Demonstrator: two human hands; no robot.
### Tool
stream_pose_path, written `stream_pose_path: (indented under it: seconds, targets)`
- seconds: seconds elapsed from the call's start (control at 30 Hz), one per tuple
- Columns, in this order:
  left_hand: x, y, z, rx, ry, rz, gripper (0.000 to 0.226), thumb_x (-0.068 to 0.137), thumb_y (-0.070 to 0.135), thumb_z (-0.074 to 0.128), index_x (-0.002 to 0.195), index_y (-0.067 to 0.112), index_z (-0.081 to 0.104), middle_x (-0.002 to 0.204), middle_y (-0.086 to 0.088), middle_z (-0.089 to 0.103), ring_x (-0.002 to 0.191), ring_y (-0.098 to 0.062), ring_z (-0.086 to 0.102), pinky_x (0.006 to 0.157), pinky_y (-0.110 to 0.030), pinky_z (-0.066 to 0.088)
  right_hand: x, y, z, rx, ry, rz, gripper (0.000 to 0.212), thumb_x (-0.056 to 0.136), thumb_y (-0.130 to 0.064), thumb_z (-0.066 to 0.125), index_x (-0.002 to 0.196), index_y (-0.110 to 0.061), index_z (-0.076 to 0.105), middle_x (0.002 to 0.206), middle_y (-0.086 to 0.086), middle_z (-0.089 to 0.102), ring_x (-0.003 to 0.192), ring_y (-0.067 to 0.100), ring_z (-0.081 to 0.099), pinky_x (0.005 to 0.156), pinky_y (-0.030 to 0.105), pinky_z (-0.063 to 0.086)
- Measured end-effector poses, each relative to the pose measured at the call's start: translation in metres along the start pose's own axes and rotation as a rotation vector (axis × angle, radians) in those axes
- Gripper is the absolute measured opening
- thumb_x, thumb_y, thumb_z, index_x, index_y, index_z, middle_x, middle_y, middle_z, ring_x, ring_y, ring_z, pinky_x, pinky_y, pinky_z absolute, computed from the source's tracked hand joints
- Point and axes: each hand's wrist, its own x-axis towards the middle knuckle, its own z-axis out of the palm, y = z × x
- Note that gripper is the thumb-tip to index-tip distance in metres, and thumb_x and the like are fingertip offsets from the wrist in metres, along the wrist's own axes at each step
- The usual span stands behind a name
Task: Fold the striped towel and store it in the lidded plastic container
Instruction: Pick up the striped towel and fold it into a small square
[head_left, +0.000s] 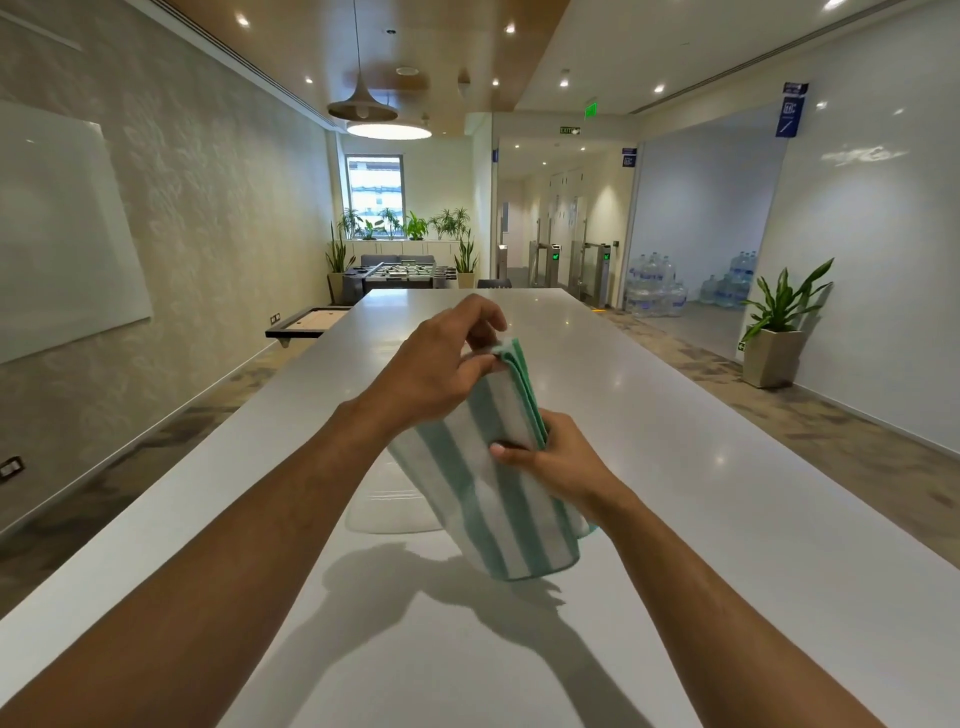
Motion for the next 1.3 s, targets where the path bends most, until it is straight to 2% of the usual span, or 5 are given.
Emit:
stream_pose_path:
  seconds: [0.27,0.4,0.57,1.1,1.3]
  targets:
    - [-0.039,-0.048,0.016,-0.154,0.440,-0.434,0.083,0.065,0.065,0.074,0.133,0.030,0.041,0.139,0.000,0.043,0.126,-0.015,0.038,0.102,-0.036,0.035,0.001,0.008,-0.010,0.309,0.099,0.019,0.026,0.081,-0.017,0.077,0.103,-0.005,0.071,0.097,0.013,0.076,0.086,0.029,0.073,0.078,0.042,0.061]
    - [-0.085,-0.069,0.045,-1.001,0.078,-0.771,0.113,0.048,0.069,0.082,0.139,0.017,0.040,0.133,-0.008,0.059,0.118,-0.025,0.058,0.103,-0.055,0.043,0.000,0.013,-0.012,0.503,0.086,0.101,0.029,0.083,-0.015,0.074,0.107,0.000,0.069,0.099,0.017,0.076,0.088,0.032,0.074,0.075,0.042,0.061]
    - [-0.112,-0.081,0.075,-1.270,-0.201,-0.815,0.067,0.078,0.043,0.075,0.132,0.008,0.058,0.131,-0.018,0.063,0.121,-0.039,0.058,0.096,-0.053,0.051,0.001,0.027,-0.001,0.614,0.042,0.265,0.035,0.085,-0.015,0.072,0.115,0.001,0.066,0.109,0.020,0.073,0.095,0.035,0.071,0.082,0.048,0.059]
    - [-0.111,-0.092,0.046,-1.098,-0.216,-0.586,0.061,0.075,0.002,0.075,0.130,0.018,0.055,0.126,-0.017,0.063,0.115,-0.036,0.062,0.088,-0.049,0.056,-0.008,0.045,-0.015,0.608,-0.130,0.222,0.043,0.076,0.020,0.063,0.115,0.002,0.064,0.114,0.022,0.071,0.104,0.040,0.068,0.082,0.047,0.059]
    - [-0.090,-0.082,0.031,-0.923,0.002,-0.455,0.040,0.082,-0.009,0.057,0.068,0.024,0.075,0.098,0.008,0.075,0.094,-0.019,0.067,0.070,-0.029,0.058,-0.004,0.027,-0.017,0.539,0.027,-0.089,0.040,0.082,0.026,0.050,0.087,-0.003,0.077,0.104,0.018,0.073,0.092,0.029,0.071,0.074,0.040,0.060]
